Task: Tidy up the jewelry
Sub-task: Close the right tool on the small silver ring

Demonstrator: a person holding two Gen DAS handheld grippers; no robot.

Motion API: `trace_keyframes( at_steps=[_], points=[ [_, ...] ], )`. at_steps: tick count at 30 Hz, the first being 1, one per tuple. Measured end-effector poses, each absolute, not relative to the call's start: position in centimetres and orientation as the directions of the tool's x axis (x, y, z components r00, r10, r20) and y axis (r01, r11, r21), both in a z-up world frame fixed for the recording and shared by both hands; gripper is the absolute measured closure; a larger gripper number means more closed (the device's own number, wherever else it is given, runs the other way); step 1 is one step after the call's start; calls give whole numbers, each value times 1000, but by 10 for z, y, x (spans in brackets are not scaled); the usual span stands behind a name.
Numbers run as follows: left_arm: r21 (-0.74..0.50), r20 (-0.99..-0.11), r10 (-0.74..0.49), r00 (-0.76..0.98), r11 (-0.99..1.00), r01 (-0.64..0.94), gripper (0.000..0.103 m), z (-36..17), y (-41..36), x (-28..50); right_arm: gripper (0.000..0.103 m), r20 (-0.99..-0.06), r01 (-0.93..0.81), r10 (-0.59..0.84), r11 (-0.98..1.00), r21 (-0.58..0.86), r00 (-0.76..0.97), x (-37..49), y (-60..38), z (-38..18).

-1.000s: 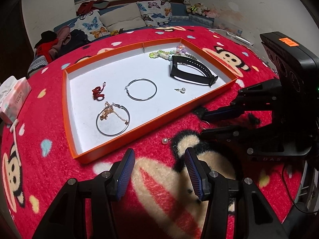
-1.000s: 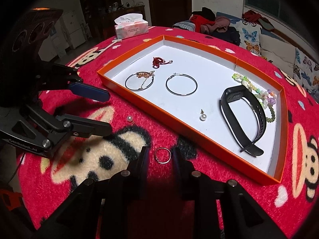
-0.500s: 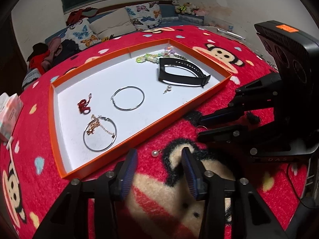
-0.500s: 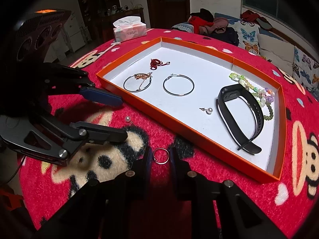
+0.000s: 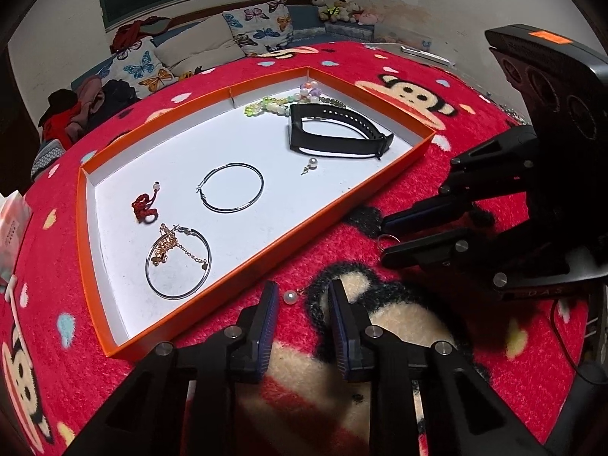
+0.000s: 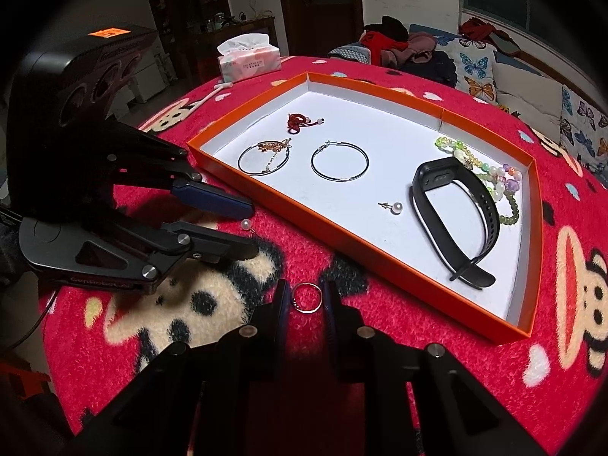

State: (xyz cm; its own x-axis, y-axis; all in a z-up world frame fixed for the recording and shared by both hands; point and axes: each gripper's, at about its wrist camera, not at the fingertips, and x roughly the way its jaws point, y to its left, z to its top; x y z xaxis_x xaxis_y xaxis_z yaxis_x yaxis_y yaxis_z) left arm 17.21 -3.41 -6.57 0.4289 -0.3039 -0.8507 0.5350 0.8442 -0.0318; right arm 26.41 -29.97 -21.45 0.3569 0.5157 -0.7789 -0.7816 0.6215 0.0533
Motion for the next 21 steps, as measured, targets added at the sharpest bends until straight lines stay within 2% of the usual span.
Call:
trace_keyframes(
  at_steps=[12, 21],
  points=[
    [9, -847, -280, 452, 842, 539, 92, -66, -30, 168, 83, -779, -781, 517, 622, 57, 355, 265, -299, -216],
    [44, -844, -261, 469, 837, 546, 96, -67, -34, 164, 83, -779, -781, 517, 622, 57, 355, 265, -300, -216]
  ],
)
